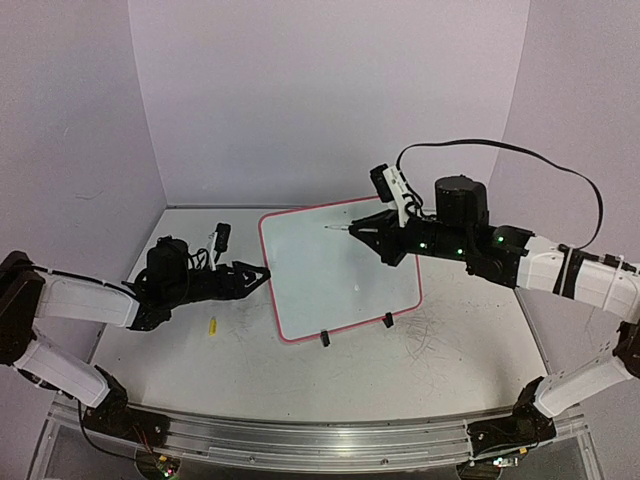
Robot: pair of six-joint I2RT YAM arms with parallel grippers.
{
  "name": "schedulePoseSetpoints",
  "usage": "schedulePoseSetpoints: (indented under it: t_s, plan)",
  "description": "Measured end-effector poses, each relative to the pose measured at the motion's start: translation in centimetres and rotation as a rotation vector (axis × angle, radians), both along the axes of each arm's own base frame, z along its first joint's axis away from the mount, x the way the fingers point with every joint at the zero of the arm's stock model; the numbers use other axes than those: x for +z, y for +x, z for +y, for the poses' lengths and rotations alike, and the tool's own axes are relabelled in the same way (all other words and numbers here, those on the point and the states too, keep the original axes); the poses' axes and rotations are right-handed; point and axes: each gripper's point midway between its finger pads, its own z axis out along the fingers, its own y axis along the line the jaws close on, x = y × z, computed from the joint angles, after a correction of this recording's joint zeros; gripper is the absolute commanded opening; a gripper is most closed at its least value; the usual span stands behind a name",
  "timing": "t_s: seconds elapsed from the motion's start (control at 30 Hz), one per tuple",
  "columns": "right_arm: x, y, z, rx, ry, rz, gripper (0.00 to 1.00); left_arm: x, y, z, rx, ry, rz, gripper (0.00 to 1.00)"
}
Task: Write a sentence on the whiteboard
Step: Hold the whiteboard at the center of the board.
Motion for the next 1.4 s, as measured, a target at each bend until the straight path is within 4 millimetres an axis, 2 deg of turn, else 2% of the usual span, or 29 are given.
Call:
schedulePoseSetpoints:
  t_s: [0.17, 0.4, 0.63, 1.03, 1.4]
  plan:
    - [-0.3, 0.8, 1.2, 0.016, -0.014, -0.010, 0.00, -1.1, 0.3, -0.4, -0.042, -0.005, 0.018, 0.72]
    - [-1.2, 1.4, 2.3, 0.043, -0.023, -0.011, 0.00, -0.3, 1.3, -1.2, -0.104, -0.037, -0.001, 0.47]
    - [-0.6, 1.4, 2.8, 0.060, -0.009, -0.029, 0.00, -0.7, 1.8, -0.7, -0.136, -0.038, 0.002, 0.35]
    - [-0.8, 1.3, 3.0, 0.077, -0.006, -0.026, 0.00, -1.7, 0.8, -1.3, -0.230, -0.041, 0.021, 0.23]
    - [-0.9, 1.1, 3.3, 0.095, -0.005, -0.030, 0.00, -2.3, 1.1, -1.8, -0.263, -0.040, 0.019, 0.14]
